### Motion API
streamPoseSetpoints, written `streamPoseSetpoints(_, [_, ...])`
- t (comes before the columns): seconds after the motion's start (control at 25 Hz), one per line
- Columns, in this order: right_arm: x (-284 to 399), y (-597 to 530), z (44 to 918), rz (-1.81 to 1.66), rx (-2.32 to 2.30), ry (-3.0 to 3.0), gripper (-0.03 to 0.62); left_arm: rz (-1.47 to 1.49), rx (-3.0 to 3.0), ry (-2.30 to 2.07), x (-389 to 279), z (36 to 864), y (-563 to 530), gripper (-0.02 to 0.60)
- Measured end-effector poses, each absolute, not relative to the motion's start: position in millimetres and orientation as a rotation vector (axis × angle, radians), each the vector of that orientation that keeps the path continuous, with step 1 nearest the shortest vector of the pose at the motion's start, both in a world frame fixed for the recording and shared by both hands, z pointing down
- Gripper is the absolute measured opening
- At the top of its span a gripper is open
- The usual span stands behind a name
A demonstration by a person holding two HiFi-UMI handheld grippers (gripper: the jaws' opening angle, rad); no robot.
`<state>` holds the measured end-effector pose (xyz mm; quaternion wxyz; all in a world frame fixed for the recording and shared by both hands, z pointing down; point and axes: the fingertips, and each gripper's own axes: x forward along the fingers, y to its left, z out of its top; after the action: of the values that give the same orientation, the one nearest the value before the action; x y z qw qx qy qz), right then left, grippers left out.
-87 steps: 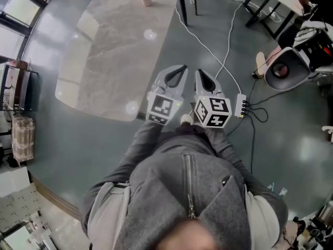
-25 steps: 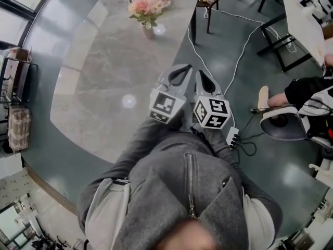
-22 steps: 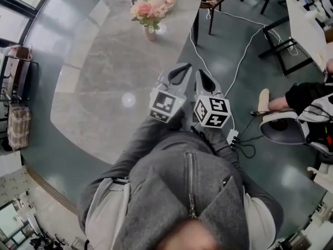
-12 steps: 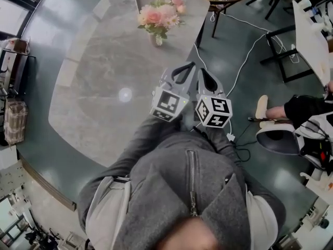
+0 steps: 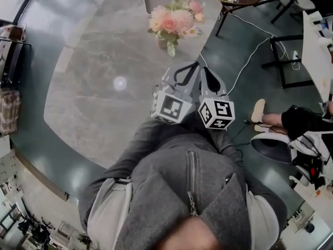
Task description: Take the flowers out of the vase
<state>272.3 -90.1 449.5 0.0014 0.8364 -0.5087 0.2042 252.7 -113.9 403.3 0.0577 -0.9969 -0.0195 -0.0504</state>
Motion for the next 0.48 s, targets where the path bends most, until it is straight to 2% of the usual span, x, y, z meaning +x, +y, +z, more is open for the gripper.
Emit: streamPoseSetpoints(0.48, [267,-140,454,0.594,2.455,-1.811,0.006,-0.138,-3.026,0.249,227,401,-163,0.008])
